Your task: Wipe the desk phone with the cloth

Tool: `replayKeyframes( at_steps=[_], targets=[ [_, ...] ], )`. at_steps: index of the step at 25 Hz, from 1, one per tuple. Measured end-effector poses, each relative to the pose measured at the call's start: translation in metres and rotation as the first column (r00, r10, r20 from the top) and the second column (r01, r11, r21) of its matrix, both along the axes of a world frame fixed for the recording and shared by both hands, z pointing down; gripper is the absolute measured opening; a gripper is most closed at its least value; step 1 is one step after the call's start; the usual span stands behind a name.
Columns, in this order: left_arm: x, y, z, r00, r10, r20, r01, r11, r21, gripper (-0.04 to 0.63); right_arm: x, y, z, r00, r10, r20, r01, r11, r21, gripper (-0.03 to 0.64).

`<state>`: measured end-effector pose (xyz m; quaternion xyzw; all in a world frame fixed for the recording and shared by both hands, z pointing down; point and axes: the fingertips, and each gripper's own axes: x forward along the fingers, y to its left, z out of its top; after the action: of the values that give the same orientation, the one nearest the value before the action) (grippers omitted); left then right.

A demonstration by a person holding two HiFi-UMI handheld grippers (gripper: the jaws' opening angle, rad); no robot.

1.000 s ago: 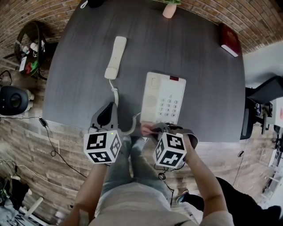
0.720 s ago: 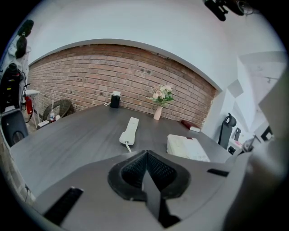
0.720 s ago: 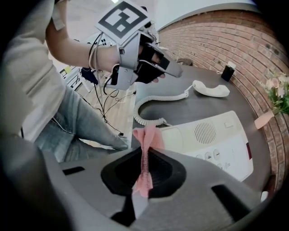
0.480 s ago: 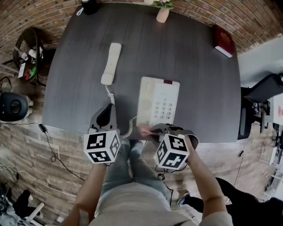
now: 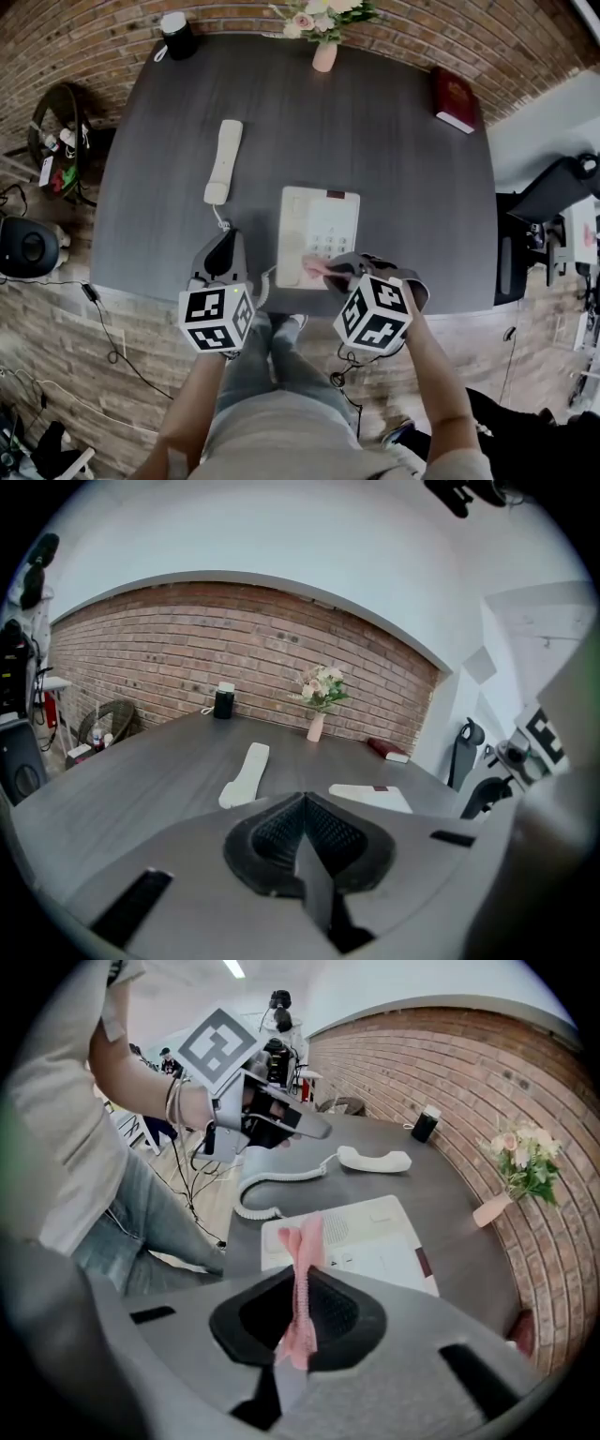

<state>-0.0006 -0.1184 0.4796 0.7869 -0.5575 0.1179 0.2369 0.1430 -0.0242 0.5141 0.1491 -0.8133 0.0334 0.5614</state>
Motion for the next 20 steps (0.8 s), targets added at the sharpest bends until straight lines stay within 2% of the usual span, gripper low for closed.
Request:
replayKeyframes(
  at_steps=[8, 20],
  targets=[
    [0.016, -0.01, -0.009, 1.0, 0.001, 0.006, -0.001, 1.0, 0.01, 0.003, 0.024, -0.04, -0.017, 1.0, -0.001, -0.022, 0.003, 0.996, 0.085, 0.021],
    [0.023, -0.032, -0.009, 0.998, -0.056, -0.001, 0.056, 0.998, 0.0, 0.003, 0.042, -0.089, -0.025, 0.997, -0.049, -0.067, 0.059, 0.985, 0.162, 0.021]
  ],
)
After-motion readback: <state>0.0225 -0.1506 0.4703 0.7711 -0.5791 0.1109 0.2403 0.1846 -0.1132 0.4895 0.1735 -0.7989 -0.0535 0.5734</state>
